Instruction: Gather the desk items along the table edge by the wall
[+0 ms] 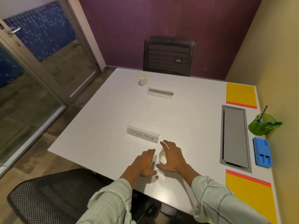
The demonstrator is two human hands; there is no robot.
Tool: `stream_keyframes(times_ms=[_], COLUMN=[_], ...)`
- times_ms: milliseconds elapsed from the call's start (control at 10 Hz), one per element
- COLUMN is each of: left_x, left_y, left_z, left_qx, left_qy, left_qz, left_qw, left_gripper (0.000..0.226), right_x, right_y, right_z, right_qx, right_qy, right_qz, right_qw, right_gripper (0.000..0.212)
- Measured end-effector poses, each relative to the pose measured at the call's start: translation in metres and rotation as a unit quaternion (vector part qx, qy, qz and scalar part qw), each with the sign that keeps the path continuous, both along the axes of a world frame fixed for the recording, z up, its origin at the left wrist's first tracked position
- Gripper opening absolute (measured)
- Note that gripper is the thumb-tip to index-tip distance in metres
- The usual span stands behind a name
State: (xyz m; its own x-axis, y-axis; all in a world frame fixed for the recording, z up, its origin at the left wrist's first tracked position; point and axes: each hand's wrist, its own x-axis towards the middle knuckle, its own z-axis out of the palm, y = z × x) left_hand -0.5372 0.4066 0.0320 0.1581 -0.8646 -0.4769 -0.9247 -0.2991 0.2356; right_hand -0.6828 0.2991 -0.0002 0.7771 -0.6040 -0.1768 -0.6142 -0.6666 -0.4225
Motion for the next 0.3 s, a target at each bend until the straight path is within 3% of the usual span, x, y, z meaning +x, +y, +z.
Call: stream_keyframes(times_ms=[300], left_x=[0.032], left_y=[0.035], left_z=[0.061], left_qx=[-0.069], left_qy=[-0.053], left_qz=[0.065], left_qw=[0.994], left_gripper=[0.102], right_x=[0.036], right_y=[0.013], right_z=[0.040], right_qx=[-0.100], right_qy=[-0.020], right_qz=[0.090], right_qw=[0.991], right_gripper=[0.095])
